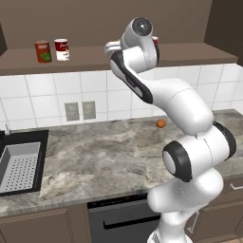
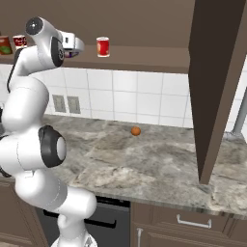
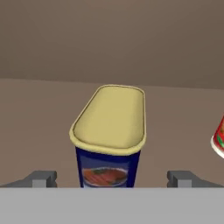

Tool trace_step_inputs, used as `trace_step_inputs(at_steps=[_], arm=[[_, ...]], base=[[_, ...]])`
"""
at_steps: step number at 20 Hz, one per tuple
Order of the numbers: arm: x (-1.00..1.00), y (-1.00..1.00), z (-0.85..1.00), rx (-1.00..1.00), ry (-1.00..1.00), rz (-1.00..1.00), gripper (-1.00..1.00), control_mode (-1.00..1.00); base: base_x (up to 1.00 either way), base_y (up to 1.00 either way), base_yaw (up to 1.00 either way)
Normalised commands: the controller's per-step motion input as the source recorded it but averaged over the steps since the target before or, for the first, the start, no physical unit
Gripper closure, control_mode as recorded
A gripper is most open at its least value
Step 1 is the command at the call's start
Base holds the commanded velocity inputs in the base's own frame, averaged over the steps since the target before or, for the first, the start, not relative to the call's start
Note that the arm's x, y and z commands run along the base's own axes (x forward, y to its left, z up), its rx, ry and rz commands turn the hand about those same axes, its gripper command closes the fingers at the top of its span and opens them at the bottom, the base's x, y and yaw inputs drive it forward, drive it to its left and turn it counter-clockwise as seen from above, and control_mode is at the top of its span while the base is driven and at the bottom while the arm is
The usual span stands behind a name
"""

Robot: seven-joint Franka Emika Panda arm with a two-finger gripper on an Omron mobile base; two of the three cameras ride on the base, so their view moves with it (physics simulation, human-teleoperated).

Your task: Stack two cans on top of the other two cans in the cabinet.

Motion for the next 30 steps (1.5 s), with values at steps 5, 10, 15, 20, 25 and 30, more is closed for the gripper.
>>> trace_step_inputs(at_steps=[5,10,15,20,25,30], arm=[[0.20,0.00,-0.03,0.00,0.00,0.00,-1.00,-1.00],[0.18,0.00,-0.02,0.00,0.00,0.00,-1.00,-1.00],[0.06,0.00,-0.06,0.00,0.00,0.00,1.00,-1.00],[0.02,0.00,-0.08,0.00,0.00,0.00,1.00,-1.00],[-0.08,0.00,0.05,0.00,-0.06,0.00,1.00,-1.00],[-0.17,0.00,0.27,0.04,0.00,0.00,1.00,-1.00]], base=[[0.00,0.00,0.00],[0.00,0.00,0.00],[0.00,0.00,0.00],[0.00,0.00,0.00],[0.00,0.00,0.00],[0.00,0.00,0.00]])
